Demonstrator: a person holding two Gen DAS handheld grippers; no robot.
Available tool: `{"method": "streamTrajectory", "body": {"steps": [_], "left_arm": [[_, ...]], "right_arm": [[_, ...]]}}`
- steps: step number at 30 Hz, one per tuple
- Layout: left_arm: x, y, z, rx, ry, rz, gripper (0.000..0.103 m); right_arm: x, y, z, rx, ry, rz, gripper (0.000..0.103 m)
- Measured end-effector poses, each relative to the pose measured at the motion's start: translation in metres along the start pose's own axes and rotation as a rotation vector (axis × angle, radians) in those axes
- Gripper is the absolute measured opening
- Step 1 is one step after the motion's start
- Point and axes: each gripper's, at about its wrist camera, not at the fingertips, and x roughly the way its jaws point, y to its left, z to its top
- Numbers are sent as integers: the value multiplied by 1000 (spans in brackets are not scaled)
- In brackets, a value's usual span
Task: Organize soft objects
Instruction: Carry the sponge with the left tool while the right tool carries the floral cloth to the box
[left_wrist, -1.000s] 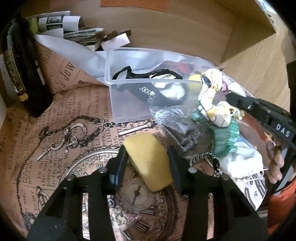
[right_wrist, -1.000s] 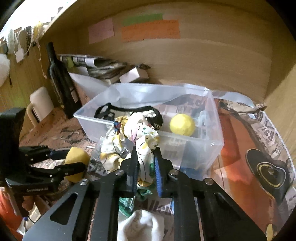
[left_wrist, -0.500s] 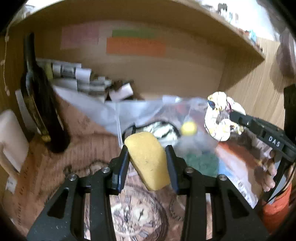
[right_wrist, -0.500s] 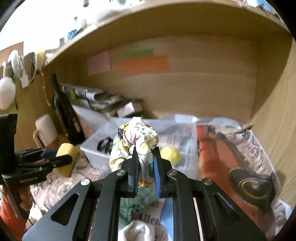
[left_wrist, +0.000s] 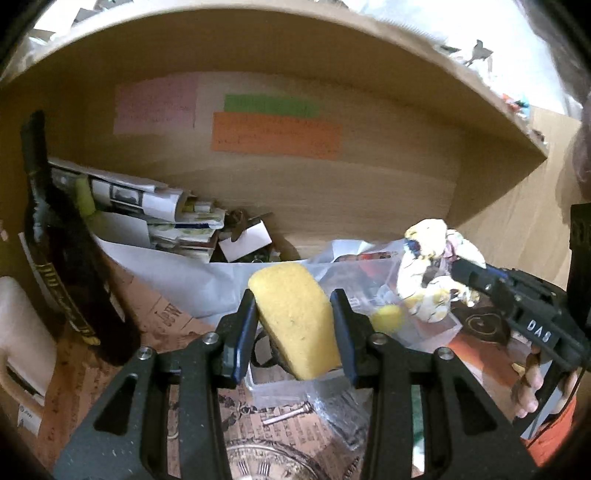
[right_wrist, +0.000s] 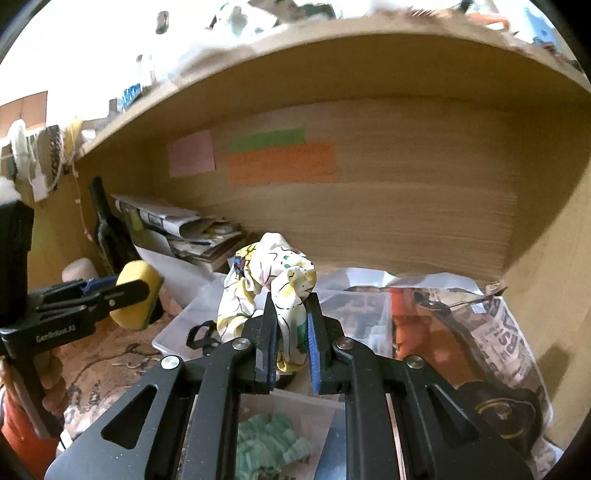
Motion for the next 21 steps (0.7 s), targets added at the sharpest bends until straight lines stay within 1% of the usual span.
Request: {"method": "streamTrajectory", "body": {"steps": [6, 11, 14, 18, 20, 21], "left_arm": [[35, 1, -4, 21, 75, 34, 40], [60, 1, -11, 45, 134, 50, 40], [71, 1, -14, 50, 164, 52, 40], [81, -4, -20, 67, 200, 50, 40], [83, -7, -22, 76, 206, 56, 41], [84, -6, -22, 79, 208, 58, 43]], "right_arm": [[40, 8, -6, -48, 100, -1, 12], [64, 11, -15, -83, 176, -15, 12], [75, 11, -21, -88, 212, -21, 12], [88, 12, -27, -91, 270, -7, 13], [92, 13, -30, -98, 292, -9, 13], [92, 13, -32, -102, 298, -6, 13]]}}
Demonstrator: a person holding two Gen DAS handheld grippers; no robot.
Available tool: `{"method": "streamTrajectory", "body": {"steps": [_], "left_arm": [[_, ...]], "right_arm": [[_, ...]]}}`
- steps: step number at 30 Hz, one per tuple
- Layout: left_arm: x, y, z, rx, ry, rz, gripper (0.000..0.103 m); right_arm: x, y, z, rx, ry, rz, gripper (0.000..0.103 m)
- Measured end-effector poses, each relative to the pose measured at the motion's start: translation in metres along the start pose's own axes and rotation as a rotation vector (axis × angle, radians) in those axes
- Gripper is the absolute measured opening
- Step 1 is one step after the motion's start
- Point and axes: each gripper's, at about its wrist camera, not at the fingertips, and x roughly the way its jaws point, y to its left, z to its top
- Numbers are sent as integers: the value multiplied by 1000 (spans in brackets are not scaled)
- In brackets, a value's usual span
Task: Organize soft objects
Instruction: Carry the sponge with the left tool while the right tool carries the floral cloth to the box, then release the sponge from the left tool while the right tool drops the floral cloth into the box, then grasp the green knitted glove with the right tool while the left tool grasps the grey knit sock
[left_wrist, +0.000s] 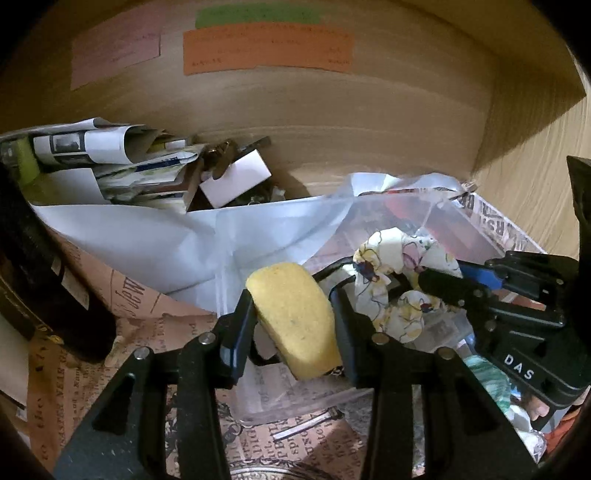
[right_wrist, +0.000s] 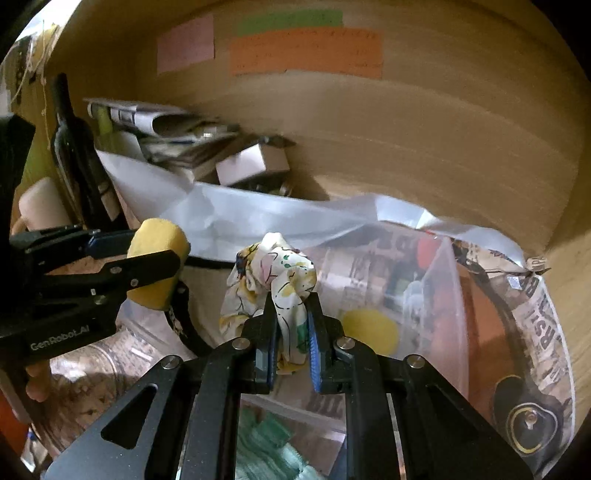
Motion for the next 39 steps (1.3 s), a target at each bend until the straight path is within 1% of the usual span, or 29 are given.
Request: {"method": "streamTrajectory", "body": {"steps": [2, 4, 6, 7, 9, 10, 12, 14, 16, 17, 18, 19, 21, 22, 24, 26, 28, 32, 38, 39], "left_arm": [[3, -2, 1, 2, 9, 3, 45], [4, -2, 1, 1, 16, -5, 50], [1, -3, 0, -1, 15, -8, 57], [-1, -3, 0, -1, 12, -15, 60], [-5, -4, -1, 0, 5, -18, 64], [-9, -4, -1, 1, -2, -18, 67], [-16, -3, -1, 0, -16, -18, 70], [-26, -3, -1, -5, -36, -19, 74], [-38, -2, -1, -12, -65, -24, 82], [-42, -1, -1, -16, -75, -24, 84], [-49, -1, -2, -19, -90, -25, 89], [-54, -1, -3, -23, -103, -25, 94], [-65, 0, -6, -32, -126, -27, 100], [-70, 0, -9, -33, -133, -28, 100], [-75, -1, -14, -25, -131, -30, 100], [-79, -3, -20, -15, -126, -30, 100], [-81, -4, -28, -9, -114, -29, 101], [-75, -7, -44, -6, -69, -37, 102], [-51, -19, -68, 31, 24, -31, 102], [-47, -20, -70, 35, 41, -35, 102]], "right_arm": [[1, 1, -1, -5, 18, 2, 17], [3, 1, -1, -6, 28, 1, 26], [1, 3, 0, -6, 27, -1, 41], [0, 4, 1, -8, 22, -2, 45], [-3, 5, 1, -14, 11, -6, 54], [-5, 5, 2, -15, 6, -8, 56], [-11, 5, 3, -15, -6, -13, 65], [-19, 5, 4, -11, -27, -21, 70], [-29, 3, 4, -4, -53, -30, 76], [-34, 3, 4, -1, -67, -33, 79], [-40, 2, 4, 1, -81, -37, 82], [-46, 2, 3, 2, -95, -40, 83], [-57, 1, 2, 6, -118, -39, 86], [-62, 1, 1, 8, -126, -36, 87], [-71, 0, -3, 14, -141, -29, 93], [-78, 0, -8, 23, -149, -25, 98], [-79, 0, -14, 28, -143, -18, 98], [-73, 2, -31, 39, -87, 26, 98], [-46, 4, -57, 49, 44, 49, 97], [-42, 5, -60, 52, 66, 53, 96]]}}
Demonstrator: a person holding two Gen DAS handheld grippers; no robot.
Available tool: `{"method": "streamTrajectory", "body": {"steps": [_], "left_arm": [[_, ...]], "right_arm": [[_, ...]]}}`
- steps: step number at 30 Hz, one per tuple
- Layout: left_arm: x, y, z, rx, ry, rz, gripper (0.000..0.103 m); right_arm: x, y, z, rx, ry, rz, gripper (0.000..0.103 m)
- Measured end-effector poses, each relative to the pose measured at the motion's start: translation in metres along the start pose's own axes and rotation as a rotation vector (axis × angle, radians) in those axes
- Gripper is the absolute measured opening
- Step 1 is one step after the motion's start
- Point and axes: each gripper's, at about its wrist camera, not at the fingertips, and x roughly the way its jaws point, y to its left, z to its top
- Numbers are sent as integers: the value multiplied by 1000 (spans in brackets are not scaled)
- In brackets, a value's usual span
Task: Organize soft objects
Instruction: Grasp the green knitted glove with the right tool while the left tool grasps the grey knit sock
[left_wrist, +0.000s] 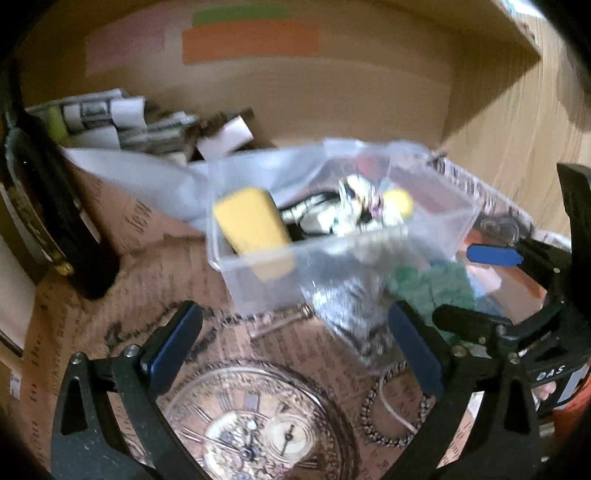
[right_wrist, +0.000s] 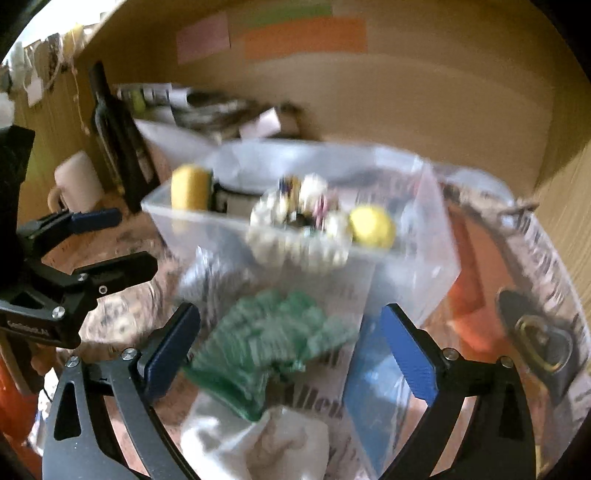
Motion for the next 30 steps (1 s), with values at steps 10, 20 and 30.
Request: {"method": "streamTrajectory", "body": {"steps": [10, 20, 30], "left_arm": [[32, -20, -1, 18, 81, -62, 102], [43, -32, 1, 16, 102, -139, 68], [19, -33, -6, 23, 63, -163, 31]], "right_arm": [[3, -5, -13, 6, 45, 32, 45], [-22, -15, -13, 55, -45, 14, 25], [-53, -22, -3, 52, -159, -12, 25]]}}
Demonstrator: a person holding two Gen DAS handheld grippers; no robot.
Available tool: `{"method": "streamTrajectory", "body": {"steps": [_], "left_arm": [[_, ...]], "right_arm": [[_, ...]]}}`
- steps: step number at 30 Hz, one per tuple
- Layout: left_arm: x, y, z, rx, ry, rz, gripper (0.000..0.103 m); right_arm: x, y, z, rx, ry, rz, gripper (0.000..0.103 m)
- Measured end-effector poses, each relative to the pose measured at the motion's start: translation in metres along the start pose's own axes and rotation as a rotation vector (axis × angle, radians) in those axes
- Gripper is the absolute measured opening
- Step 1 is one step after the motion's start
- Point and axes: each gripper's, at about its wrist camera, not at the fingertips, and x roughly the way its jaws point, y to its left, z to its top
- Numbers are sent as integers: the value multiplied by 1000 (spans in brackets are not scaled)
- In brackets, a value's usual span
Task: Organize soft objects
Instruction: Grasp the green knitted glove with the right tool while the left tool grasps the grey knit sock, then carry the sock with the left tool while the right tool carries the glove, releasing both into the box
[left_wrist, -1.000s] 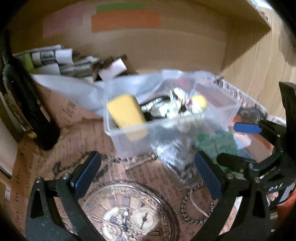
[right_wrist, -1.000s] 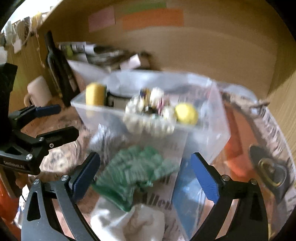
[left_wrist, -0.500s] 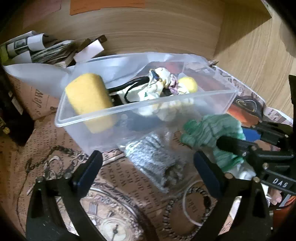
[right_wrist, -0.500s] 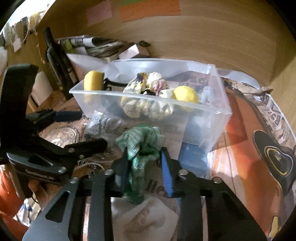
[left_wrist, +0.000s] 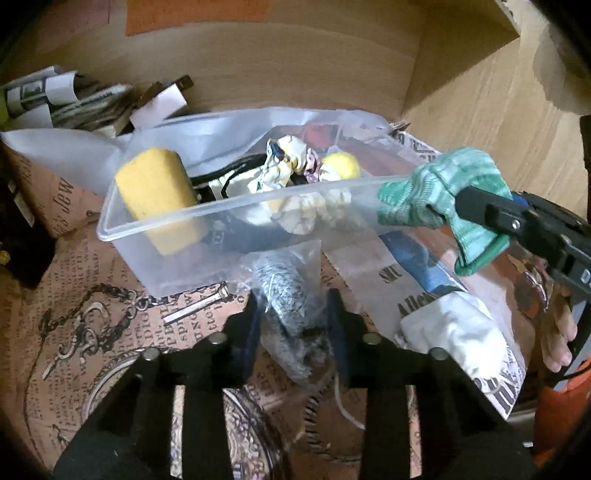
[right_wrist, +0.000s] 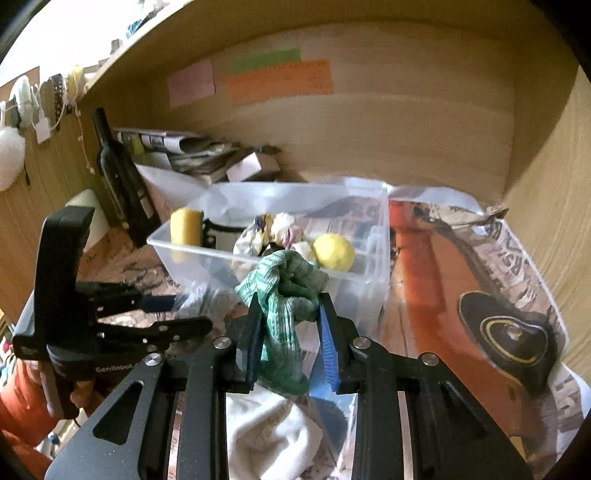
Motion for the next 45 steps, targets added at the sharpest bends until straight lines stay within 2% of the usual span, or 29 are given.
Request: {"method": "streamTrajectory", "body": {"steps": [7, 11, 19, 22, 26, 30, 37, 45], "left_arm": [[-36, -7, 2, 6, -75, 5, 30], [-60, -7, 9, 5, -139, 6, 30], [-86, 4, 41, -22, -276, 27, 30], [-84, 10, 54, -30, -298, 38, 30], [-71, 14, 66, -40, -288, 48, 30], [-46, 18, 76, -36, -237, 67, 30], [-4, 23, 79, -19, -153, 87, 30], [22, 29, 81, -30, -104, 98, 31]], "right_arm": [[-8, -1, 6, 12, -42, -2, 25], [-21, -2, 15, 20, -99, -7, 25], [-38, -3, 37, 12, -218, -37, 25], [-35, -5, 45, 4, -234, -41, 25], [-20, -7, 53, -7, -218, -45, 25], [2, -13, 57, 2, -178, -35, 25], [38, -14, 54, -5, -96, -55, 25], [69, -17, 44, -15, 2, -85, 25]]}}
